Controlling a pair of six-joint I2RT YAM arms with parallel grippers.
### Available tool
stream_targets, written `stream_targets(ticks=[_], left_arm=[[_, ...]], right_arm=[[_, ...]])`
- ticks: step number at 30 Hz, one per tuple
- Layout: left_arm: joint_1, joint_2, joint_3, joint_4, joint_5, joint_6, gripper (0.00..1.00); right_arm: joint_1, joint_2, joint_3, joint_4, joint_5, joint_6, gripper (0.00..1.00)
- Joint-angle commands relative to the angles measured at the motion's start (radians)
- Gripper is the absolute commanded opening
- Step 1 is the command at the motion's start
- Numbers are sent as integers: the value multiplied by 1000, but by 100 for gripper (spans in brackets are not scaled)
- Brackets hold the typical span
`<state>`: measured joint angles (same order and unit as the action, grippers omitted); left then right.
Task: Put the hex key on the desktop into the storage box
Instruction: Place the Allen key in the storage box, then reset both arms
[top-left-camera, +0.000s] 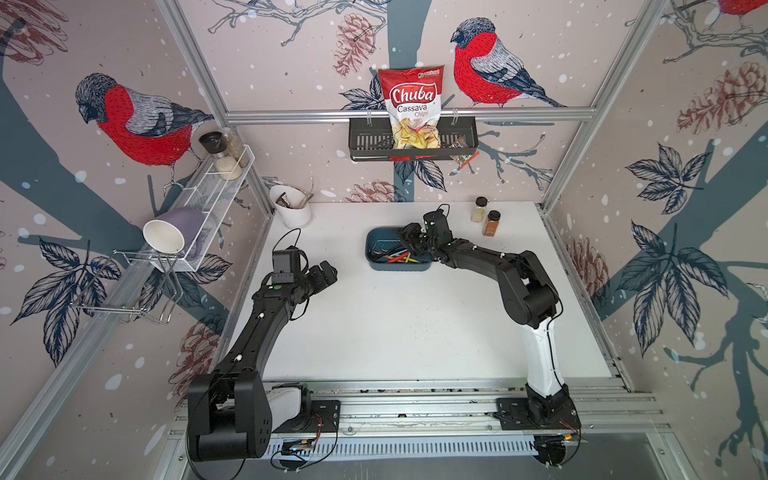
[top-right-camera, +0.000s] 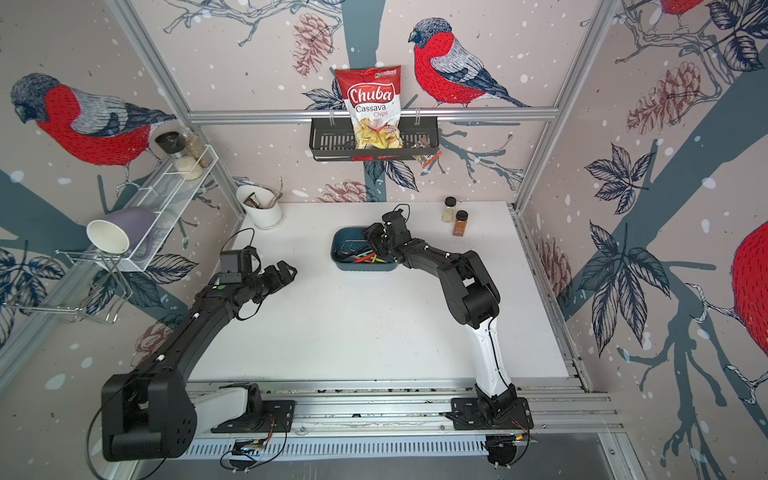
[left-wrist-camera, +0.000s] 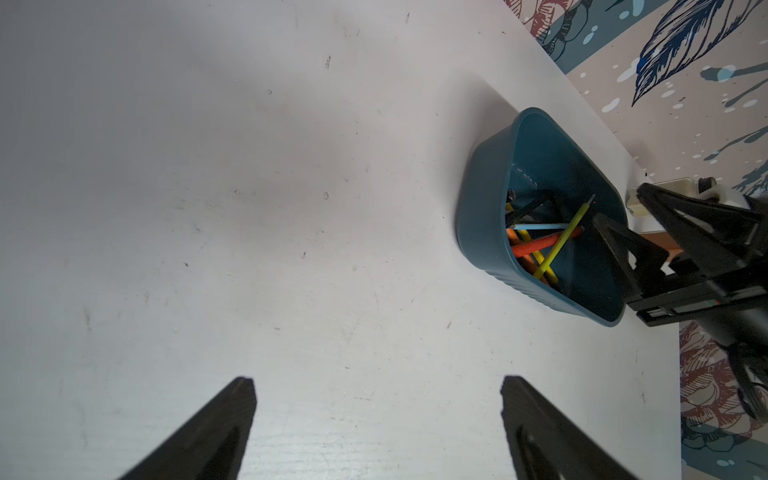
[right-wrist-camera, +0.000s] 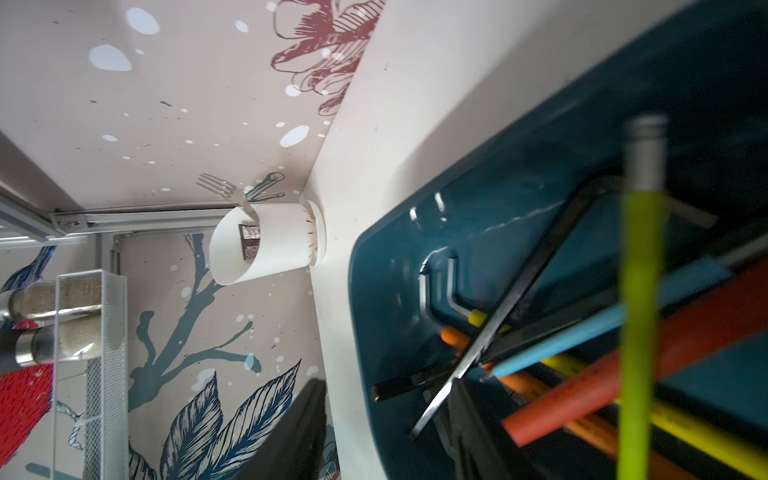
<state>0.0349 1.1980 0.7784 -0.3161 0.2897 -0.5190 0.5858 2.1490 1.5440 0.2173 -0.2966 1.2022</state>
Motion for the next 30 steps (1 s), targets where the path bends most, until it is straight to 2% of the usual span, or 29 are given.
stream_targets(ticks=[1, 6, 7, 10, 13, 15, 18, 21, 27, 30], left_arm=[[-8, -33, -17, 71, 16, 16, 96], [-16, -115, -65, 143, -45, 30, 96], [-17, -134, -71, 157, -68, 37, 96], [-22, -188, -87, 177, -173, 32, 96], [-50, -243, -82, 183, -285, 19, 96], [-83, -280, -93, 234, -334, 56, 96], [-121, -326, -134, 349, -444, 123, 96], [-129, -346, -199, 473, -584, 138, 96], [-130, -229, -300, 729, -711, 305, 96], [-130, -167, -402, 945, -759, 381, 96]], right_arm=[[2, -82, -7, -30, 21, -113, 58], [3, -179, -21, -152, 77, -281, 65], [5, -202, -31, -170, 93, -317, 85], [12, -285, -95, -200, 153, -413, 99], [11, -383, -191, -206, 245, -480, 100], [11, -451, -265, -187, 312, -521, 100], [13, -549, -384, -148, 447, -589, 100], [20, -639, -494, -127, 618, -654, 100], [25, -816, -732, -23, 985, -822, 100], [14, -888, -844, 38, 1129, -897, 100]])
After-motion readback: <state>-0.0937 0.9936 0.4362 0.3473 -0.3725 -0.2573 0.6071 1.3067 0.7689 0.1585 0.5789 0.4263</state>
